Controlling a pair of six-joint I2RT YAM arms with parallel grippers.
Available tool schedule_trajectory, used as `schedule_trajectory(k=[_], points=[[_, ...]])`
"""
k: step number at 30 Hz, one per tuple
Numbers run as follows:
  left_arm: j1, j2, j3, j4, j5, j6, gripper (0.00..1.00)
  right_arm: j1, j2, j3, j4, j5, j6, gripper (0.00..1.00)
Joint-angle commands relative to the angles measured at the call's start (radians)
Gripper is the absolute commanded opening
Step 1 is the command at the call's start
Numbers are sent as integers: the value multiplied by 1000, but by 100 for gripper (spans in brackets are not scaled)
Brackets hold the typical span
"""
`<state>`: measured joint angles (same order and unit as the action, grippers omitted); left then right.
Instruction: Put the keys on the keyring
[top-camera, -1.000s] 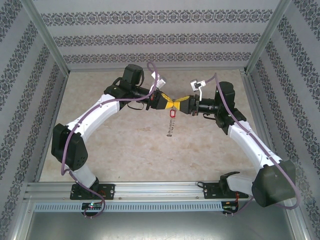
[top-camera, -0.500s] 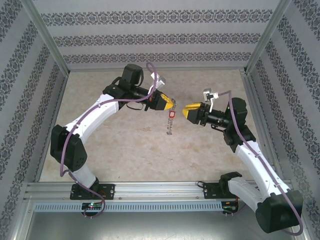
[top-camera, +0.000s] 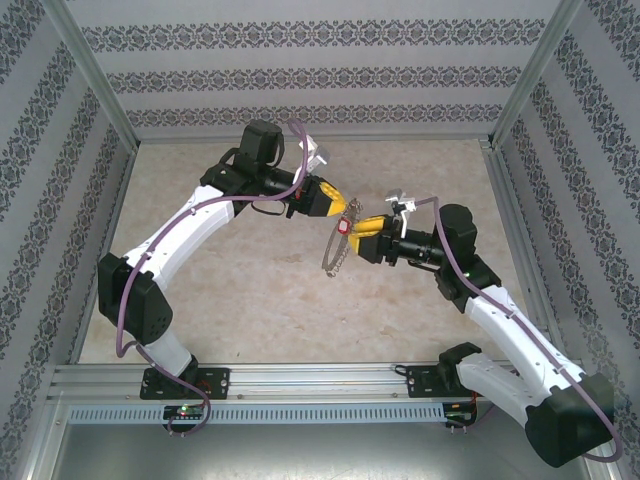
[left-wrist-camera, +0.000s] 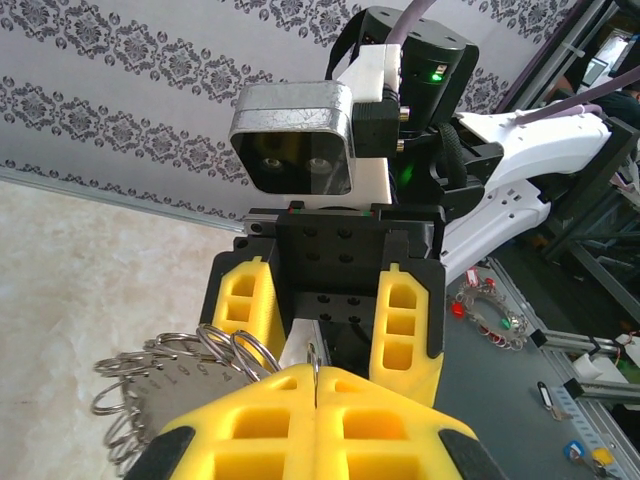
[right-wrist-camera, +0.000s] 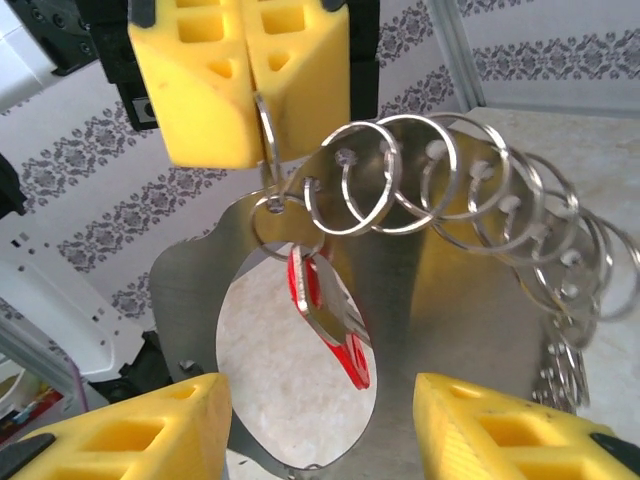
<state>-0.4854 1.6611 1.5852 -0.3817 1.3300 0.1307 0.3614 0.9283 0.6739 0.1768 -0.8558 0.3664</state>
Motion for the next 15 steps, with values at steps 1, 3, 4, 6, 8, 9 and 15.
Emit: schedule_trajectory(k=[1, 3, 4, 6, 8, 9, 15], points=[[-14, -34, 39, -3, 48, 24, 0, 19, 0, 6, 46, 62, -46, 52], [-15, -33, 38, 0, 48, 21, 0, 25, 6, 15, 53, 76, -52, 52], [-15, -32, 38, 0, 48, 20, 0, 27, 9, 20, 56, 79, -53, 52], [-16, -29, 38, 3, 50, 18, 0, 35, 20, 32, 58, 87, -60, 52], [-18, -27, 38, 4, 51, 18, 0, 40, 31, 43, 60, 94, -65, 52], [-19, -26, 38, 4, 52, 18, 0, 43, 36, 47, 62, 99, -68, 52], [-21, -23, 36, 4, 54, 17, 0, 59, 66, 74, 74, 128, -81, 53]])
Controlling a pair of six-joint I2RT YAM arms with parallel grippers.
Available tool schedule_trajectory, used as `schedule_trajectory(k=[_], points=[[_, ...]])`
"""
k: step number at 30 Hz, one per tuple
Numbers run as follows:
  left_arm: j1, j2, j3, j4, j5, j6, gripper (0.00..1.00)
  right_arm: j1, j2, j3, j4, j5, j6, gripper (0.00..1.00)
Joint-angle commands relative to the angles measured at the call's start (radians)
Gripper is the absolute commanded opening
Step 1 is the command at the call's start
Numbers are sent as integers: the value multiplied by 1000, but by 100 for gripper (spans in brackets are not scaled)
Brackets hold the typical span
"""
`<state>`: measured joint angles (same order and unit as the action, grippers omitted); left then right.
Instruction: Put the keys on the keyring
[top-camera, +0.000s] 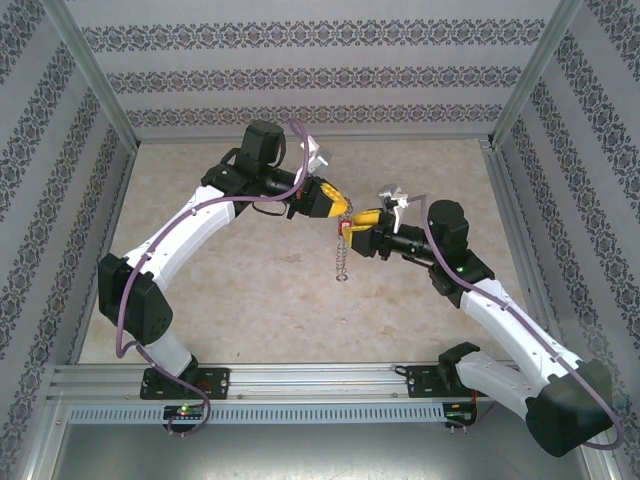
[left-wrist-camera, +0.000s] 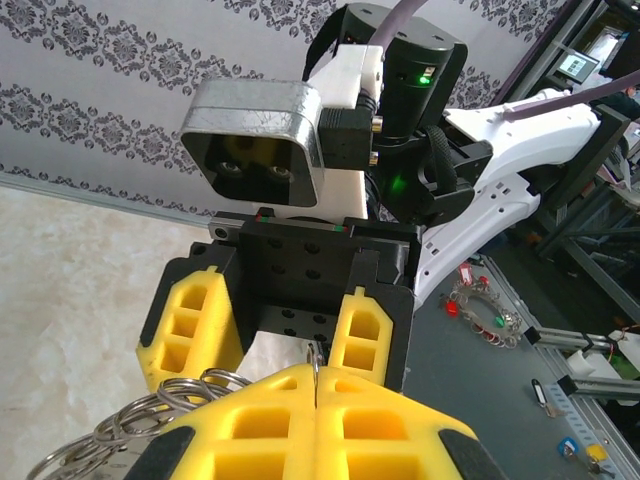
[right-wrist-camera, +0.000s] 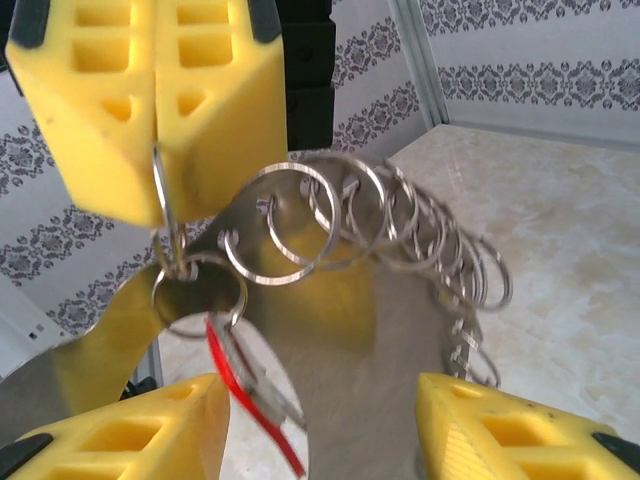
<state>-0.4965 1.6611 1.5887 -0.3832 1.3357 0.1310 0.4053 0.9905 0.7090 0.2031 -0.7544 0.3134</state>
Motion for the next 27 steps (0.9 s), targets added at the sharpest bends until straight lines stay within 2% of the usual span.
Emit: schedule_trajectory(k=[1, 3, 5, 10, 11, 21, 27], points=[[-11, -23, 33, 6, 50, 16, 0, 18, 8, 43, 50, 30, -29, 53], [-10, -22, 33, 7, 48, 16, 0, 23, 14, 51, 51, 28, -30, 52], [-11, -21, 33, 10, 47, 15, 0, 27, 15, 54, 50, 23, -35, 47], [-11, -25, 23, 29, 24, 2, 0, 30, -7, 40, 27, 10, -42, 5], [-11, -26, 20, 34, 16, 0, 0, 29, -16, 36, 20, 10, -43, 0], [-10, -35, 7, 43, -2, -1, 0, 0, -112, 4, -35, 16, -30, 0], [-10, -36, 7, 38, -7, 1, 0, -26, -114, 24, -47, -50, -8, 0]])
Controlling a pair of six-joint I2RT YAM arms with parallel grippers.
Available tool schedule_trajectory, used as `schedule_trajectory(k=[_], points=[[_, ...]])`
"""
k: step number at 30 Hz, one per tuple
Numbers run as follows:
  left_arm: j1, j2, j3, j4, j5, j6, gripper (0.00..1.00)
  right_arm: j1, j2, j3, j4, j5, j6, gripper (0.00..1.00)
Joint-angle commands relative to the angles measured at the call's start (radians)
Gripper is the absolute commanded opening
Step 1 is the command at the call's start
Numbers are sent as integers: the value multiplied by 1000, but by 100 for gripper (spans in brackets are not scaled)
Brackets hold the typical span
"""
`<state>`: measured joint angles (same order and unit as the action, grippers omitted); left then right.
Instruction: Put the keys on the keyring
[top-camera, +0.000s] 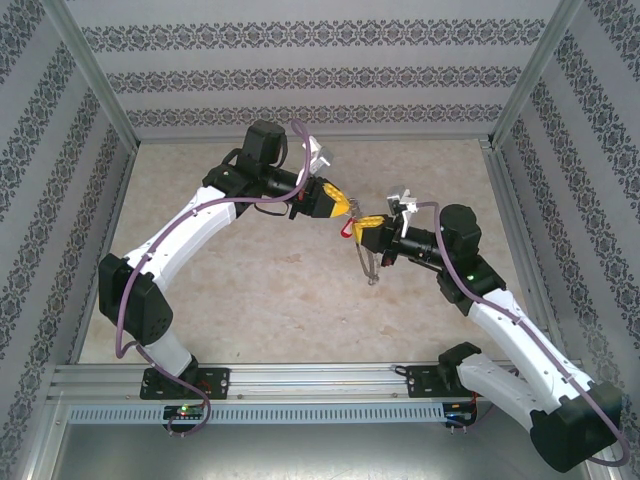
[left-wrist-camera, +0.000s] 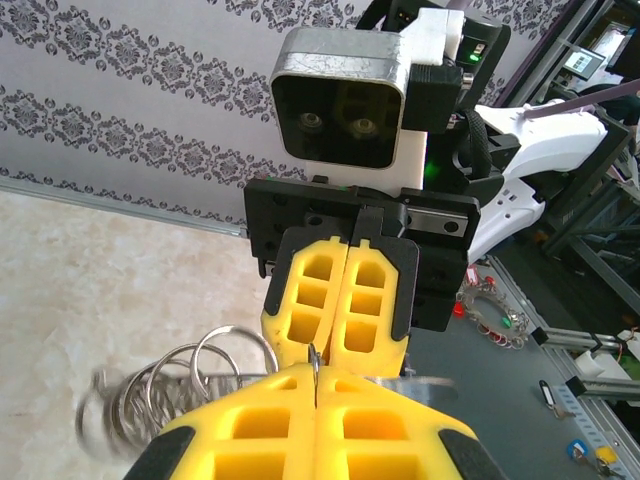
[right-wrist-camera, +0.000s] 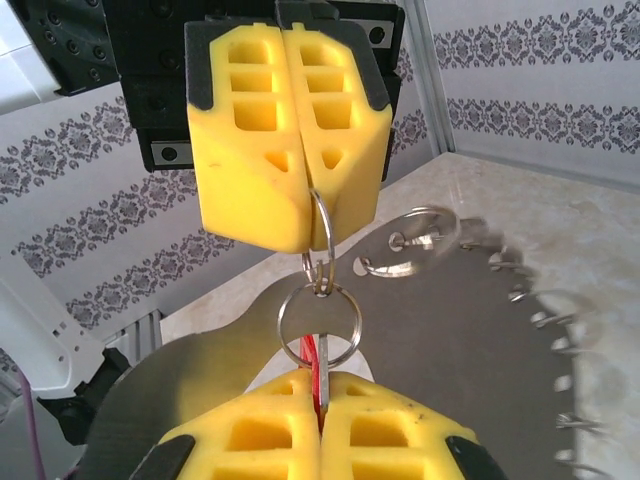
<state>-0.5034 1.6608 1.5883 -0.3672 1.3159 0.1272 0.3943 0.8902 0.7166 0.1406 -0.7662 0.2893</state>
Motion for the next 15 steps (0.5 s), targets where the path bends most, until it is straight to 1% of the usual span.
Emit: schedule_trajectory(k=[1, 5, 12, 14, 15], points=[[-2, -35, 8, 19, 12, 9, 0, -16, -12, 27, 4, -47, 17, 0], [-3, -29, 16, -5, 16, 24, 0, -15, 16, 73, -17, -103, 30, 0], [-2, -23, 12, -14, 12, 32, 0, 2, 64, 137, -42, -162, 35, 0], [-2, -22, 13, -29, 12, 43, 0, -3, 61, 149, -74, -185, 18, 0], [-2, -22, 15, -37, 10, 50, 0, -4, 67, 165, -118, -204, -11, 0]])
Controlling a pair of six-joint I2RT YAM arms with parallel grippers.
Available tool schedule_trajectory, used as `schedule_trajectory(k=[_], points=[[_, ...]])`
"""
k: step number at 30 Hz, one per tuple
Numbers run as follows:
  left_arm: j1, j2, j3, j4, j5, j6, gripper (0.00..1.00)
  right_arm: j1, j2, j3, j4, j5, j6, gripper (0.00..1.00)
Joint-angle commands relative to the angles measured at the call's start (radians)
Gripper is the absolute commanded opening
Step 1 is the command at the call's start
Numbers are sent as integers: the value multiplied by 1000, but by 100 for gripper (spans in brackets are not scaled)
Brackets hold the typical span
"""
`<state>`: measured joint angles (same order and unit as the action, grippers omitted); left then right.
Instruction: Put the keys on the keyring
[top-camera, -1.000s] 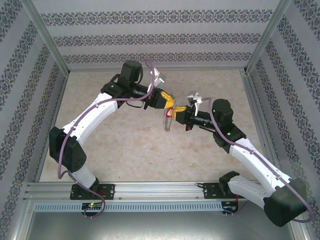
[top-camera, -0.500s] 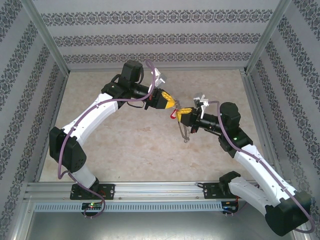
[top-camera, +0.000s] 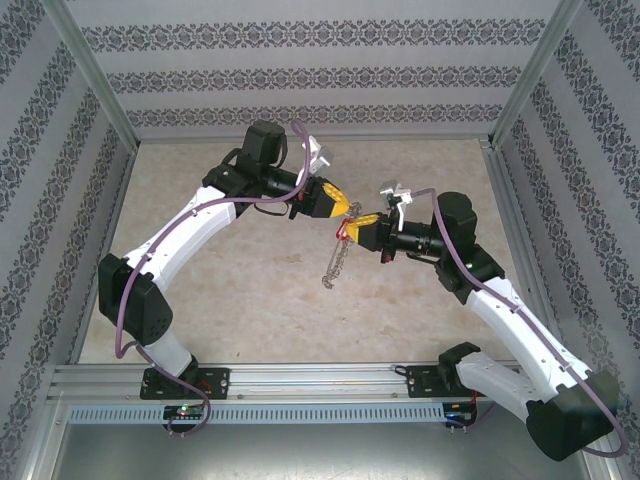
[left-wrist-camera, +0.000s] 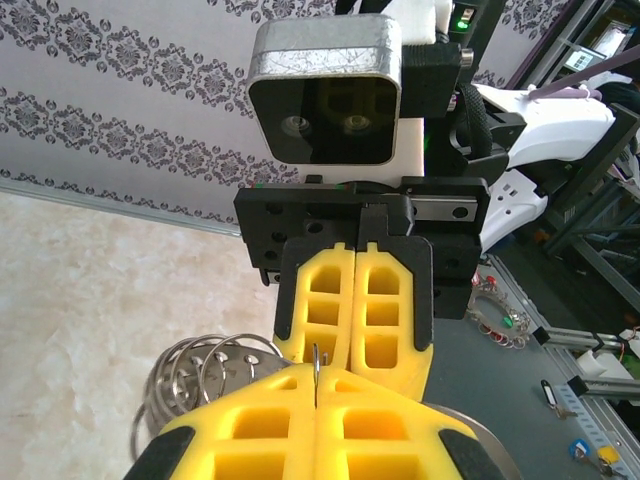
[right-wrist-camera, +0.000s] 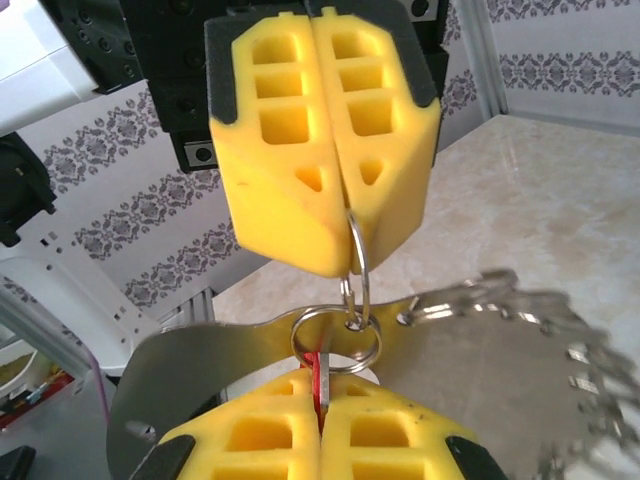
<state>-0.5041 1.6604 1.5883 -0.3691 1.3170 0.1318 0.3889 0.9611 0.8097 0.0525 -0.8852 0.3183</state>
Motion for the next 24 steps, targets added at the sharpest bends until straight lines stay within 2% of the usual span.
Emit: schedule_trajectory(k=[1, 4, 9, 13, 17, 20, 24], points=[[-1, -22, 16, -43, 11, 52, 0, 2, 6, 96, -101, -82, -82, 0], [-1, -20, 24, -67, 11, 73, 0, 4, 19, 136, -264, -31, -168, 0], [-1, -14, 35, -108, 11, 102, 0, -10, 9, 150, -359, -12, -218, 0], [1, -13, 35, -126, 6, 118, 0, -11, 21, 157, -397, -68, -245, 0], [3, -9, 35, -142, 4, 131, 0, -16, 29, 135, -325, -195, -219, 0], [4, -10, 34, -146, 8, 137, 0, -14, 71, 163, -390, -119, -237, 0], [8, -13, 30, -152, -6, 144, 0, -3, 81, 187, -467, 84, -249, 0]])
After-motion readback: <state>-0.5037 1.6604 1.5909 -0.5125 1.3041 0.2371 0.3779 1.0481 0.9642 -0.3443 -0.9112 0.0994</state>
